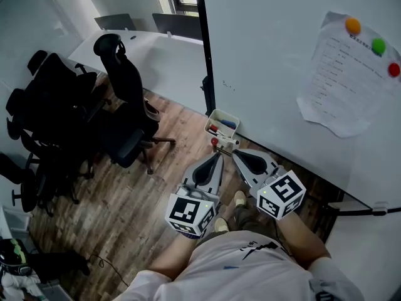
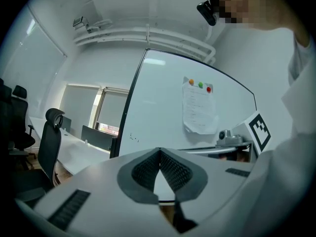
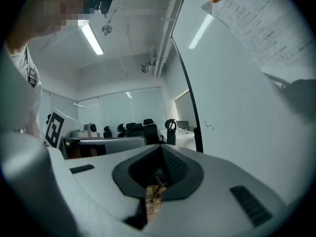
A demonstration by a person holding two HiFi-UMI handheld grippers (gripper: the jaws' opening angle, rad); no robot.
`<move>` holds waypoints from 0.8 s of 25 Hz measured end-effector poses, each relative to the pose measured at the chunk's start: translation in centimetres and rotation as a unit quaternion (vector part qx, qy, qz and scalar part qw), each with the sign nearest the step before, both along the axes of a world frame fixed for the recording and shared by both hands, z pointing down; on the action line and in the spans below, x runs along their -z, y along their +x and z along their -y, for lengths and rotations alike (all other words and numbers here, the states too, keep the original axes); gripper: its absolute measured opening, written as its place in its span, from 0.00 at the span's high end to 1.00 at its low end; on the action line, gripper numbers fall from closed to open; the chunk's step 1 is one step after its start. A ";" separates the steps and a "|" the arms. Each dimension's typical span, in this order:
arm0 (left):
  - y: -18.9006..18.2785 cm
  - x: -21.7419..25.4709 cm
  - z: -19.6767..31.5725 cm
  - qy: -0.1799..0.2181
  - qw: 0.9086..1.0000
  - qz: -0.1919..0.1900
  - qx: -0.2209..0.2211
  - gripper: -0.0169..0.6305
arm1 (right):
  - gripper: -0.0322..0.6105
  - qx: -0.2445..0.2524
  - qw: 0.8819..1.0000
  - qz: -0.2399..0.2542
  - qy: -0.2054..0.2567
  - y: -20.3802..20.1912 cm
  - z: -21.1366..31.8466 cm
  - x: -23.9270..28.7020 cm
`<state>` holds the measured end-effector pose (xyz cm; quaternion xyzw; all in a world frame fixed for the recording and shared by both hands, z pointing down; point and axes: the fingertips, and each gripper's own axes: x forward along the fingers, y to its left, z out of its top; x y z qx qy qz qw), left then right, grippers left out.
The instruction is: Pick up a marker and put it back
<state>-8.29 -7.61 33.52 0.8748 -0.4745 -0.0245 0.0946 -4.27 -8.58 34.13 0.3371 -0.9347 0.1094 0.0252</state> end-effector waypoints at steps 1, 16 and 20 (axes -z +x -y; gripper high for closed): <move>0.0 0.1 -0.1 0.001 1.000 -0.001 -0.001 0.96 | 0.93 0.001 1.000 0.000 0.000 -0.1 -0.1 0.0; -0.2 0.5 -2.9 0.000 1.000 -0.007 -0.001 0.96 | 0.93 0.006 1.000 -0.010 0.002 -0.6 -3.0 0.4; -0.2 0.4 -3.7 0.002 1.000 -0.008 0.000 0.96 | 0.93 0.004 1.000 -0.012 0.003 -0.5 -3.8 0.3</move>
